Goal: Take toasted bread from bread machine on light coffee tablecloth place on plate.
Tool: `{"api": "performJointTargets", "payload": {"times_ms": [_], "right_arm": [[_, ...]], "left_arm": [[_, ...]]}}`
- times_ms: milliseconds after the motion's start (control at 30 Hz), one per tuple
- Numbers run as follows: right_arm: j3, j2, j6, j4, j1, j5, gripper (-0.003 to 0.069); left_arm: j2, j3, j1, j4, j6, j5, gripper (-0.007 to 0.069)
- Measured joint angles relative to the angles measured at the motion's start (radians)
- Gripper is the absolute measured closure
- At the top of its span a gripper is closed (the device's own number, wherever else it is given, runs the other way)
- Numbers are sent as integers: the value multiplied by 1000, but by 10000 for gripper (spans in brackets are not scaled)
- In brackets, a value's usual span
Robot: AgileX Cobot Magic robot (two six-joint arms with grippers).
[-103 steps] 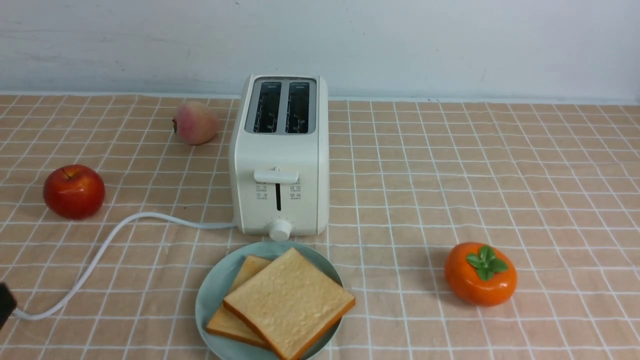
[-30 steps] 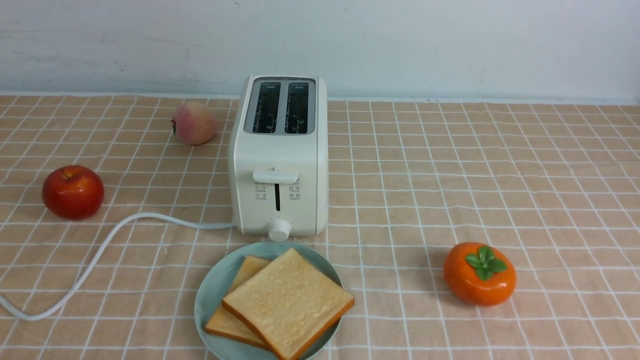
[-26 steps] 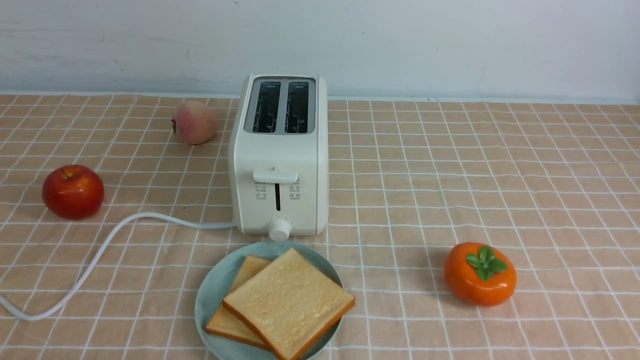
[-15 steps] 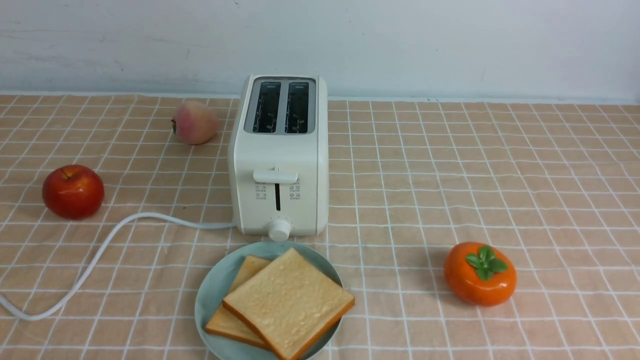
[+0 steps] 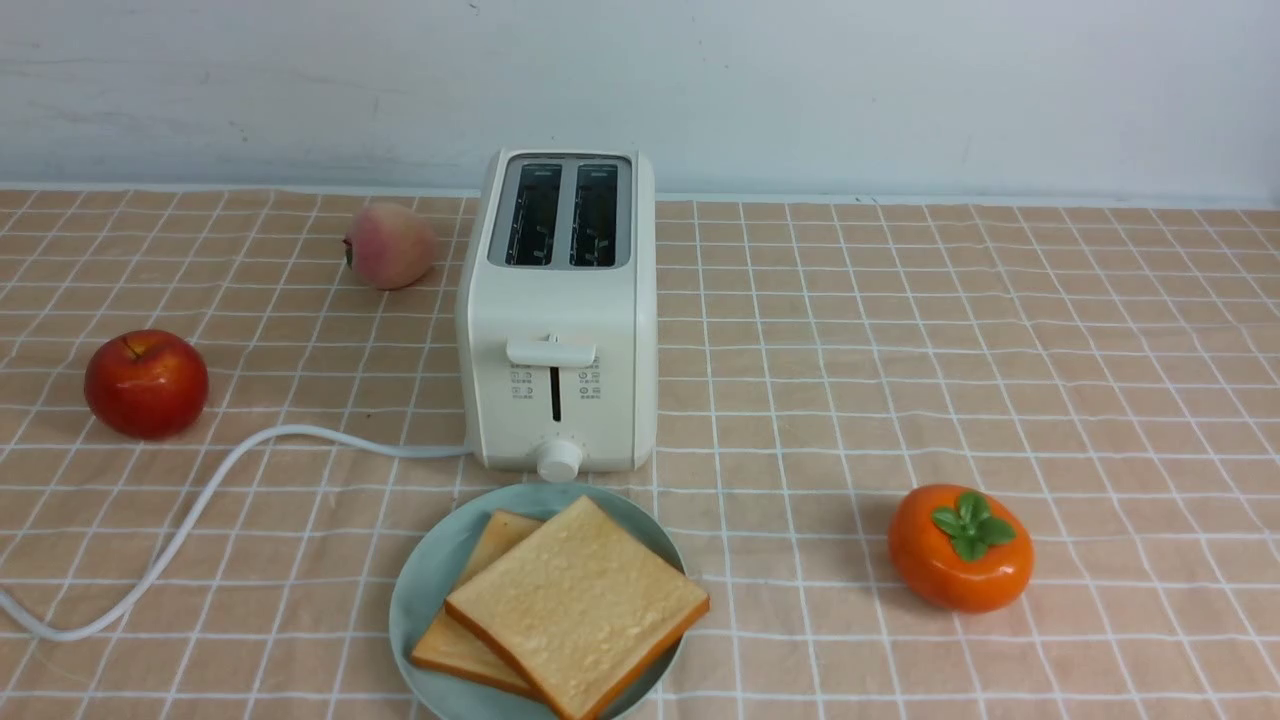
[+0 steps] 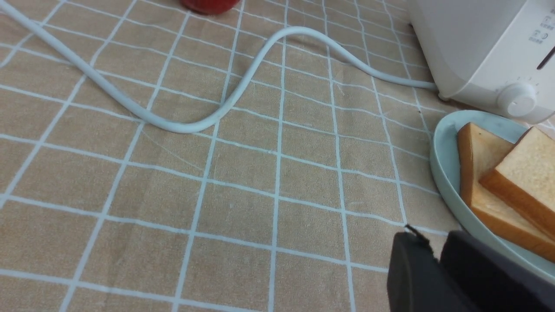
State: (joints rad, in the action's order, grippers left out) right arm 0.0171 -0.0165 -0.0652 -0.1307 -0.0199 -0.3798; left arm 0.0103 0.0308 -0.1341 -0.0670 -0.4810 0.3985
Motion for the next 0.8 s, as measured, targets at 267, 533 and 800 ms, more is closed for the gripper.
{"api": "performJointTargets", "payload": {"times_ms": [267, 533, 800], "right_arm": [[0, 0, 0, 0, -1, 0, 489], [0, 0, 0, 0, -1, 0, 478], [0, 0, 0, 0, -1, 0, 470]], "left_arm": [[0, 0, 0, 0, 0, 0, 522], [0, 0, 0, 0, 0, 0, 515], [0, 0, 0, 0, 0, 0, 515]]}}
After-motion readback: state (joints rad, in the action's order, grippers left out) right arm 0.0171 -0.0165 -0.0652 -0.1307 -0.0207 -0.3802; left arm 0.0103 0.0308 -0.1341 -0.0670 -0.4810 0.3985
